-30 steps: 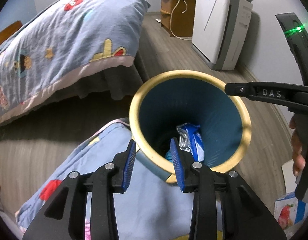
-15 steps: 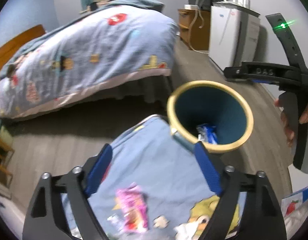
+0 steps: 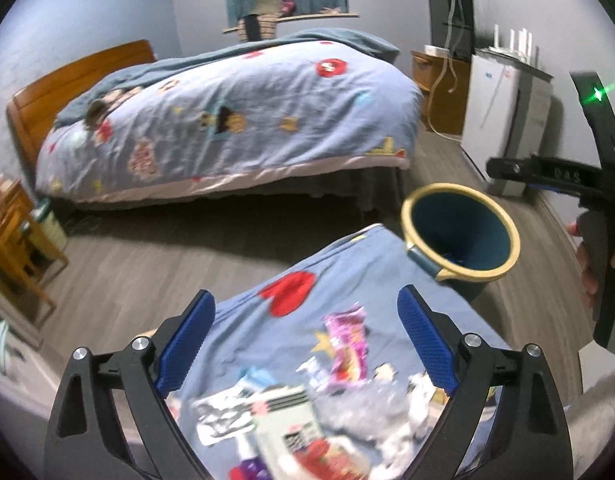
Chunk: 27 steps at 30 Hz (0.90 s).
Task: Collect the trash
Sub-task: 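Return both tools over the remaining trash on the bed cover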
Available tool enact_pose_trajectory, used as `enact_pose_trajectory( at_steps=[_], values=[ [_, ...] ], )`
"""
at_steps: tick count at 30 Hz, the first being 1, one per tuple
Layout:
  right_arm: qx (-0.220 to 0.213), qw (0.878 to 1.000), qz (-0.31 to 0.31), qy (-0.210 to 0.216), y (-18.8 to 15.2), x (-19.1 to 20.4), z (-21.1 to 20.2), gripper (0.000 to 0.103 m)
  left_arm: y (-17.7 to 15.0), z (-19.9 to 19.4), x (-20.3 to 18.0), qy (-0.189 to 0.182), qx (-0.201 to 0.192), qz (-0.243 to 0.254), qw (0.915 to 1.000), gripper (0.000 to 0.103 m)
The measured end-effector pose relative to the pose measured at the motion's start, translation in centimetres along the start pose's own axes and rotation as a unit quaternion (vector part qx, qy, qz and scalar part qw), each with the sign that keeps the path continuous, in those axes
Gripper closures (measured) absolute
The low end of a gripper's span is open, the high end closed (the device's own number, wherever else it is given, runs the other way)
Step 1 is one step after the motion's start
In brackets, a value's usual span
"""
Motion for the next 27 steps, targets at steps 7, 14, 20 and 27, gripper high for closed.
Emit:
enact_pose_trajectory(
  at_steps=[7, 14, 20, 27],
  values=[
    [0.045, 0.999, -0.001, -0.005, -4.2, 2.3, -0.2, 0.006, -5.3, -2.1, 4.6, 0.027, 0.015, -0.047, 0.9984, 0.010],
    [0.090, 0.995, -0.025, -0.014, -9.6, 4.8, 0.0, 0.006, -8.6, -2.0, 7.6, 0.035, 0.036, -0.087, 0.9949, 0.010],
    [0.129, 0.990, -0.039, -0.036, -13.1, 5.5, 1.3, 0.006, -10.6, -0.8, 8.6, 0.037, 0.075, -0.113, 0.9900, 0.010],
    [0.186, 0.980, -0.050, -0.051, -16.7, 5.0, 3.7, 0.010, -11.7, -0.1, 9.3, 0.034, 0.097, -0.131, 0.9861, 0.010]
  ],
)
Point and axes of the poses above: each gripper's, at about its wrist camera, not at the fingertips, and z roughly the way its jaws point, x to its left, y to its top, the point moved 7 cm from there along z, roughly the way its jaws point, and after that the axes turned 6 degrees about z, right-handed, at the moved point
